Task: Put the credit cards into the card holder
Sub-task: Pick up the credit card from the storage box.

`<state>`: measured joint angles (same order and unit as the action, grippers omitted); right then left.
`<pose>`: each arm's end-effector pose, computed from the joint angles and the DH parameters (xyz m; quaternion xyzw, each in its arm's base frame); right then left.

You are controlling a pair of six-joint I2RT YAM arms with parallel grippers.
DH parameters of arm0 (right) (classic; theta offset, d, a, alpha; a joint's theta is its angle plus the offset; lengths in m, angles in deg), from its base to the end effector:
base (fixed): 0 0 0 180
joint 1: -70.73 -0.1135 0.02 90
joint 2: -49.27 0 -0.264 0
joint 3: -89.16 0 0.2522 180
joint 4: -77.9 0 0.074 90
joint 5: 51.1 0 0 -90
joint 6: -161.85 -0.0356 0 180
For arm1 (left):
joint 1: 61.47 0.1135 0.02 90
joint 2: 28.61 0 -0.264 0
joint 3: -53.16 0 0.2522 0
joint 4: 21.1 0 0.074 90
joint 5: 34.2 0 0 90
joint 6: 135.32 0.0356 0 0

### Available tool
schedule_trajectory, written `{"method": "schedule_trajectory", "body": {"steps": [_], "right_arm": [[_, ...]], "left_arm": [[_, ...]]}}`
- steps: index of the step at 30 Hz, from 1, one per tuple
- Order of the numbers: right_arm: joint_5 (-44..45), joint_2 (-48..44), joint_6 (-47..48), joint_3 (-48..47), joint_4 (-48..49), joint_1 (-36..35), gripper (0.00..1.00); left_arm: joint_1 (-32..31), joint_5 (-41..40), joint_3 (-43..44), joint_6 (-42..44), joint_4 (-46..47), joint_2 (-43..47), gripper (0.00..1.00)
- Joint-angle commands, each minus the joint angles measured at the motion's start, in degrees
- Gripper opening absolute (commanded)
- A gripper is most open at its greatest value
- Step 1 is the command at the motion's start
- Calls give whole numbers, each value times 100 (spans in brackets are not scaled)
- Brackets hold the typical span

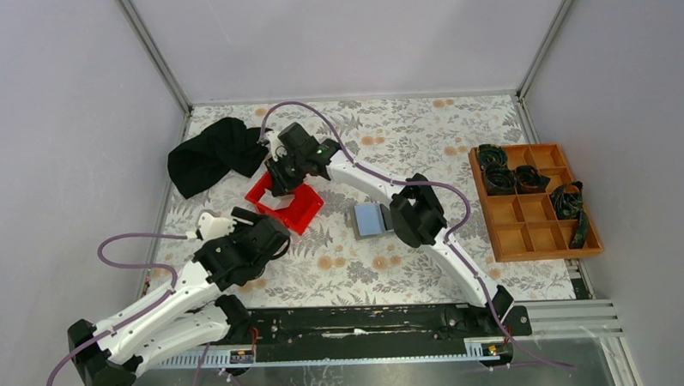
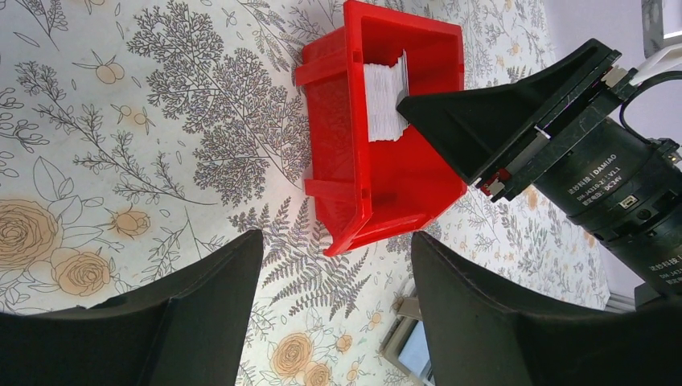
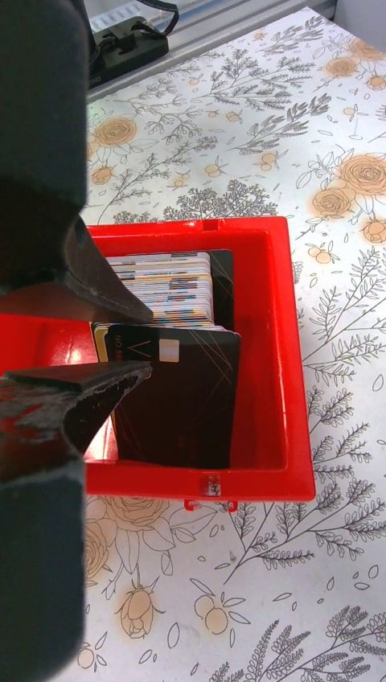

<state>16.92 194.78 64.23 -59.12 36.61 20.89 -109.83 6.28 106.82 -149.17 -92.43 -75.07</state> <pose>0.3595 0.4467 0.2085 -0.3957 0.7951 0.3555 0.2913 0.1071 -0.0797 0.2491 -0.4950 0.7396 -0.0993 0.4451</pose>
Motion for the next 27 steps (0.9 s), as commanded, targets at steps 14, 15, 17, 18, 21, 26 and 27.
{"method": "schedule_trajectory", "body": {"steps": [14,15,17,18,21,26,27], "right_arm": [[-30,-410,18,-159,44,-156,21],[-26,-425,24,-146,30,-155,20],[-25,-454,26,-126,20,-155,20],[-38,-473,19,-119,20,-154,20],[-43,-504,15,-110,11,-161,20],[-50,-564,28,-95,-7,-158,20],[-56,-586,24,-80,-7,-159,20]], "left_arm": [[-20,-163,-123,-235,-265,32,75],[-12,-160,-123,-238,-268,29,75],[-20,-159,-115,-238,-270,14,75],[-12,-151,-114,-240,-268,6,75],[-18,-147,-97,-238,-256,-17,75],[-19,-156,-74,-211,-245,-35,75],[-16,-160,-64,-216,-239,-37,75]]}}
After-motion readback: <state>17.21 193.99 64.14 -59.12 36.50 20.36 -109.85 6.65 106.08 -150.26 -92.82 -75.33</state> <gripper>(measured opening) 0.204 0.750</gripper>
